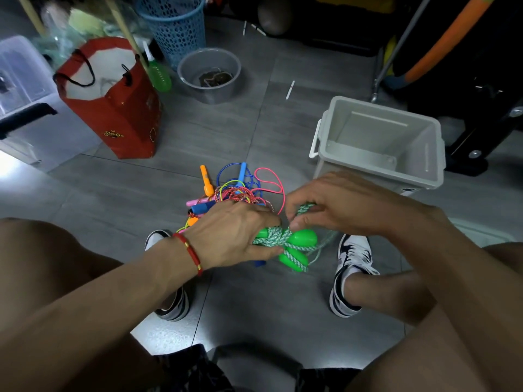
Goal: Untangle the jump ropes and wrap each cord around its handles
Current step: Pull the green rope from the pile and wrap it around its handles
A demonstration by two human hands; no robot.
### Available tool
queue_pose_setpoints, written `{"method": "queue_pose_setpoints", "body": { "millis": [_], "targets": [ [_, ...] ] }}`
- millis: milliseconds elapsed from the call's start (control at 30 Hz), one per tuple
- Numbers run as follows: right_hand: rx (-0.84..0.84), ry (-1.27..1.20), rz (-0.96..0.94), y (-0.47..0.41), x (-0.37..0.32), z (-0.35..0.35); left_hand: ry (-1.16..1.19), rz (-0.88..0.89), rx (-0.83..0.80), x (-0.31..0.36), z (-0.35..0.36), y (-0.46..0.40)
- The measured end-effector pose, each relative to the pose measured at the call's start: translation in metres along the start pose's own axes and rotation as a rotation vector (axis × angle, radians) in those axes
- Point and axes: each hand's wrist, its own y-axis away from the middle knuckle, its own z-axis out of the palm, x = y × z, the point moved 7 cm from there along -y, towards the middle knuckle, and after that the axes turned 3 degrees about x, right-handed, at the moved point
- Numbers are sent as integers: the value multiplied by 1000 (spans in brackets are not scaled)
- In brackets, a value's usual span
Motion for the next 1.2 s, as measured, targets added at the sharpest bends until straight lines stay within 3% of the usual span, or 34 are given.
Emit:
{"method": "queue_pose_setpoints", "body": {
  "millis": [133, 267, 433, 533, 667, 733, 833, 933, 1133, 1200],
  "targets": [
    [-52, -322, -81, -6, 8, 13, 189, 77, -34, 11, -8, 1],
    [-46, -760, -28, -7, 15, 15, 455, 11, 69, 15, -36, 2],
    [57, -1209, 128, -12, 23, 46, 1008, -374, 269, -15, -38, 9],
    [46, -1248, 235, -14, 11, 66, 1105, -664, 397, -46, -24, 15],
    [102, -828, 242, -13, -12, 59, 996, -772, 386, -61, -15, 20],
    [86, -763, 293, -12, -17, 60, 960, -809, 406, -64, -11, 22],
    [21, -866, 397, -12, -22, 68, 871, -877, 446, -70, -6, 25],
    [55, -827, 422, -13, -26, 59, 558, -869, 461, -76, -14, 26],
    [-75, -1255, 712, -3, -28, 65, -3, -612, 459, -58, -20, 14],
    [-138, -1230, 706, 3, -23, 61, -130, -501, 421, -55, -18, 12]
  ]
}}
